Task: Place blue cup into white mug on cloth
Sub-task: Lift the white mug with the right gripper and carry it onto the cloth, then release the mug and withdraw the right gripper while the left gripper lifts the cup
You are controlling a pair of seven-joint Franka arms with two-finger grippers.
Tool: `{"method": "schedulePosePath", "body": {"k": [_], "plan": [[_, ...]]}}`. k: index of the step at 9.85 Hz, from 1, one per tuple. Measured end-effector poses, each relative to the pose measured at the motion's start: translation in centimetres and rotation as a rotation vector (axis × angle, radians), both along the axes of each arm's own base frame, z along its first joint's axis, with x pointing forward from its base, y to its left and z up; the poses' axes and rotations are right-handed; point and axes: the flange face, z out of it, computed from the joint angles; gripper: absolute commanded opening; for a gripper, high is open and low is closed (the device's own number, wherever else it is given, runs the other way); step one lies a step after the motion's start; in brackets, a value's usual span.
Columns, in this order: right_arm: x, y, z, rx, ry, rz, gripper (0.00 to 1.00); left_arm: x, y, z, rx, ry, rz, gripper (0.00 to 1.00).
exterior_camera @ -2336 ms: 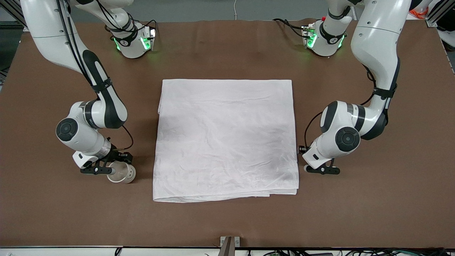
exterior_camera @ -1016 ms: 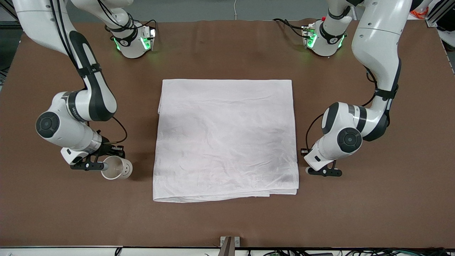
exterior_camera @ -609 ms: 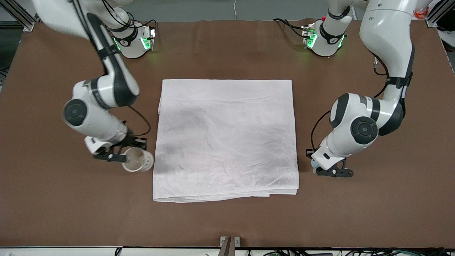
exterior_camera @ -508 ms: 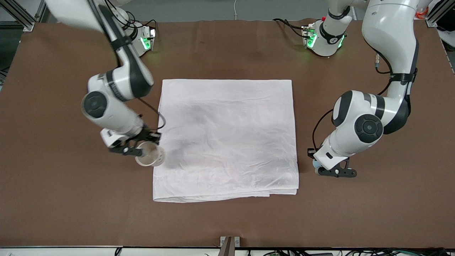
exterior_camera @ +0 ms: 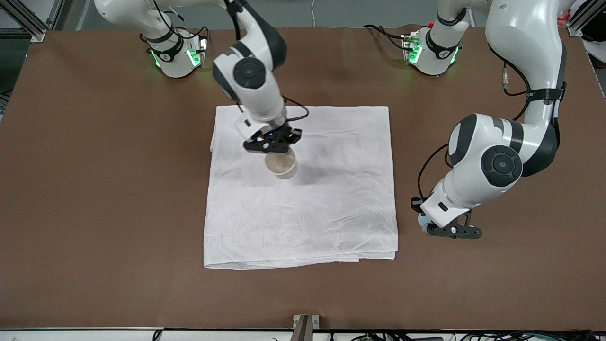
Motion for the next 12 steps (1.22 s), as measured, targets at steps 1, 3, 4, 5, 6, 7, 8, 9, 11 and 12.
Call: {"method": "schedulePosePath", "body": {"k": [1, 3, 4, 5, 6, 7, 8, 9, 11, 12], "plan": [[-0.3, 1.7, -2.3, -0.013, 0.005, 0.01, 0.03, -0.1, -0.2, 0.2, 0.003, 0.011, -0.004, 0.0], [0.7, 2.5, -6.2, -0.041, 0.004, 0.013, 0.07, 0.0, -0.3, 0.5, 0.003, 0.01, -0.005, 0.0], [1.1, 2.5, -7.2, -0.046, 0.0, 0.011, 0.15, 0.0, -0.3, 0.5, 0.003, 0.011, -0.004, 0.0], [1.2, 2.6, -8.0, -0.044, -0.007, 0.011, 0.66, 0.1, -0.3, 0.1, 0.004, 0.016, -0.003, 0.0], [1.2, 2.8, -8.6, -0.039, -0.016, 0.013, 0.97, 0.1, -0.3, -0.2, 0.005, 0.021, -0.003, 0.0], [1.1, 2.9, -9.1, -0.045, -0.021, 0.022, 0.99, 0.1, -0.3, -0.3, 0.006, 0.023, -0.003, 0.0], [1.0, 3.0, -9.2, -0.051, -0.025, 0.029, 0.99, 0.1, -0.3, -0.4, 0.006, 0.023, -0.002, 0.0], [0.9, 3.0, -9.1, -0.057, -0.021, 0.032, 0.99, 0.1, -0.3, -0.3, 0.006, 0.022, -0.002, 0.0], [0.9, 3.0, -7.3, -0.082, 0.006, 0.038, 0.99, 0.2, -0.3, -0.2, 0.005, 0.019, -0.002, 0.0], [0.8, 2.8, -4.3, -0.096, 0.022, 0.04, 0.99, 0.3, -0.4, 0.1, 0.003, 0.013, -0.002, 0.0]]}}
